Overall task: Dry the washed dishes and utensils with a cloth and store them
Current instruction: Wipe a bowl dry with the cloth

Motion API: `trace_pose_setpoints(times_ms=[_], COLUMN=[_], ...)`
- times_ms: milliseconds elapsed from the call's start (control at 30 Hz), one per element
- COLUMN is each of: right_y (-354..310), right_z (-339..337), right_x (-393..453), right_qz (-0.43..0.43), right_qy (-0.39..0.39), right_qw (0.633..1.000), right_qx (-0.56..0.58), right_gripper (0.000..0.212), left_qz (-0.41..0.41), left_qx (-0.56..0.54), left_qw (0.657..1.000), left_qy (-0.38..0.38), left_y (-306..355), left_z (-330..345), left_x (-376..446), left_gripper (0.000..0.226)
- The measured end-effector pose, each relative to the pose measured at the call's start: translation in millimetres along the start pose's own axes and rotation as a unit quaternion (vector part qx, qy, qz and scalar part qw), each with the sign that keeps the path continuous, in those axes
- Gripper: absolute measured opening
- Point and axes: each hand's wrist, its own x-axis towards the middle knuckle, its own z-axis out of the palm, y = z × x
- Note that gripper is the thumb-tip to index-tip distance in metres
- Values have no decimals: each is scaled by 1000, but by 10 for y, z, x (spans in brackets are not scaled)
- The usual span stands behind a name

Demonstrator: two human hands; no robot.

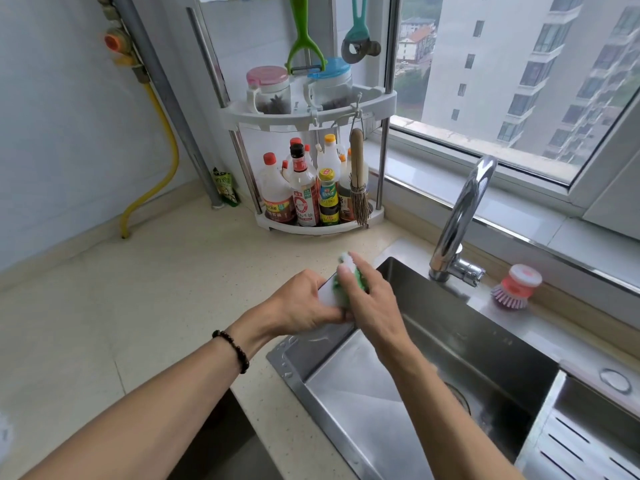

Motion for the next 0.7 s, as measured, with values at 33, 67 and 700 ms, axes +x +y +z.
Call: trace_pose_setpoints(times_ms=[33,67,700], right_y=[17,-3,-126], right_z=[-2,-25,138], right_x=[12,42,-25], right_qz=[-1,20,28], right_qy=[3,-1,0], right_qw=[1000,999,996], right_qx=[8,36,83], right_gripper=[58,50,44], left_qz=[6,10,3], left_qx=[8,18,101], left_qw=[1000,1000,994], left_qy=[-9,-12,40], left_y=[9,19,211], left_z=[-2,3,-81], left_x=[-16,-25,76], left_gripper=[18,16,16])
